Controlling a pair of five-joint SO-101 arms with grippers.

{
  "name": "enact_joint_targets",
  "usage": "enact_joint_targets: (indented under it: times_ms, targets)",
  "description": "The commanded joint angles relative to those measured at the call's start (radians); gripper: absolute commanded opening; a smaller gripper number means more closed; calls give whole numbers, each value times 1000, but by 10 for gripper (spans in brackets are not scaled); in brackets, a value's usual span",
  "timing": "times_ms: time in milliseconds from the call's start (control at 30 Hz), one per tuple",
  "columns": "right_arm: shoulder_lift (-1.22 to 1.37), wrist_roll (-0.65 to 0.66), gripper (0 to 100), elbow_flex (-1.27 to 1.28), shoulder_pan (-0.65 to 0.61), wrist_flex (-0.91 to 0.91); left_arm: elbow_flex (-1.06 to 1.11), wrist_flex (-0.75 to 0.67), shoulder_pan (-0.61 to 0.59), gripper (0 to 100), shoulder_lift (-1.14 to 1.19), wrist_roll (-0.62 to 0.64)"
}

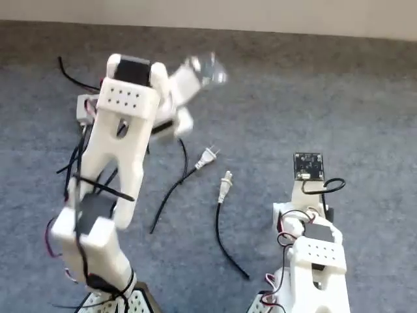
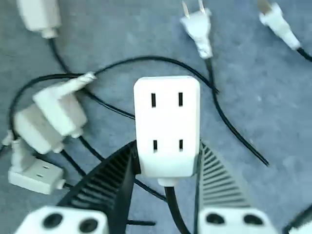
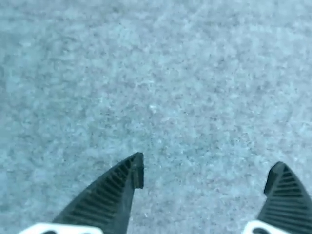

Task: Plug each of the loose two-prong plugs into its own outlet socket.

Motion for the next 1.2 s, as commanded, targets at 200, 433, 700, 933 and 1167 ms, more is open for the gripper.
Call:
enact_joint_targets:
  times_ms: [200, 433, 700, 933, 1167]
  targets:
    - [-15, 12, 379, -7, -16, -16, 1013, -359, 25, 4, -510, -315]
    - [-12, 12, 379, -7, -16, -16, 1334, -580, 70, 4, -598, -328]
    - [-12, 12, 379, -7, -18, -16, 1474, -681, 219, 4, -598, -275]
    - [-12, 12, 379, -7, -18, -16, 1492, -706, 260, 5, -605, -181]
    - [-12, 12, 379, -7, -18, -16, 1379, -707, 128, 240, -605, -170]
